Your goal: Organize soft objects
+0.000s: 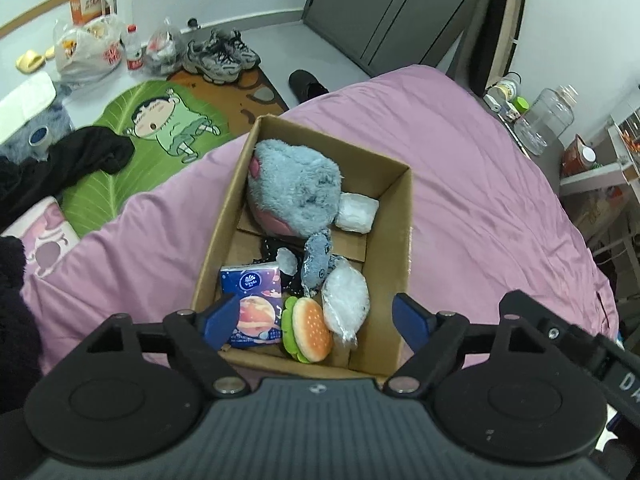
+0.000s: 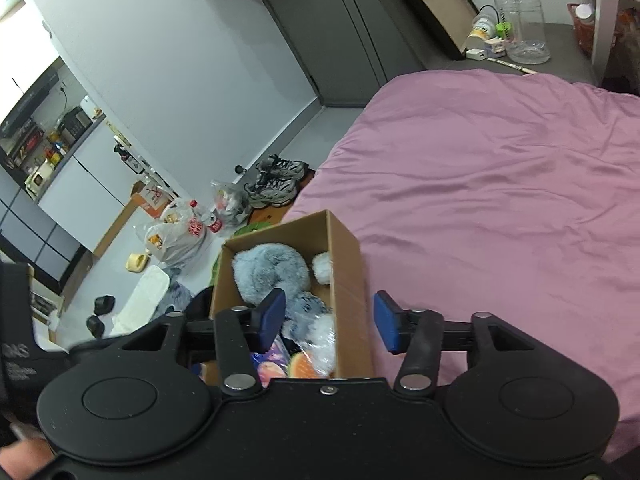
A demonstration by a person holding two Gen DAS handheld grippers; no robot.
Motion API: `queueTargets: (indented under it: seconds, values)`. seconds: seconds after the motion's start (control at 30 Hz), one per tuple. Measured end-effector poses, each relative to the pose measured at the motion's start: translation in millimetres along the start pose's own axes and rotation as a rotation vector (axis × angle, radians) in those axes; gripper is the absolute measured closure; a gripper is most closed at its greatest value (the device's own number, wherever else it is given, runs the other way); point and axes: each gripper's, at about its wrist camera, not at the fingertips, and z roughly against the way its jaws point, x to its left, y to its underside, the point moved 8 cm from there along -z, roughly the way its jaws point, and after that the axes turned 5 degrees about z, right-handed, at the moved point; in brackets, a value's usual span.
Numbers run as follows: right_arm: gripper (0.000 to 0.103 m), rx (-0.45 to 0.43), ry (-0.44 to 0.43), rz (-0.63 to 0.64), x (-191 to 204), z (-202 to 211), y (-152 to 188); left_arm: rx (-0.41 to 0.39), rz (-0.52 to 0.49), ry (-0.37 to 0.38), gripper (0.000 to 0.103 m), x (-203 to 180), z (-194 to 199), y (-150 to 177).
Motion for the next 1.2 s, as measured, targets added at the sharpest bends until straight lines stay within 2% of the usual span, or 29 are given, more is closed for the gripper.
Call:
queueTargets:
  seconds: [0.1,0.27,0.4,0.73,0.93,1.2]
  values:
    - [0.049,0.001,0.002,-0.018,-10.6,10.1,4.6,-0.013,-0.014,-0.002,0.019,-5.0,12.5,3.6]
    - [0.027,-0.051,0.022,-0.021,-20.6,36.7,3.7,-0.031,-0.048,-0.02,0.018,-13.8,31.7,11.8]
    - [0.024,-0.076,0.015,-0.029,-27.1,54.9,2.9,-0.052,-0.069,-0.037,0.017,-16.9,46.4,17.9]
    - [0.003,-0.095,0.0,-0.01,-31.7,84.7,6.3,-0.096,-0.125,-0.056,0.009,-29.2,82.7,33.9]
    - [0.0,-0.098,0.008,0.02,-35.2,107.0,12.0,-0.127,-0.156,-0.061,0.004,-35.0,102.8,45.2]
    - [0.0,-0.106,0.038,0.056,-38.5,135.3,20.0,-0.17,-0.203,-0.057,0.003,-42.5,124.4,61.3]
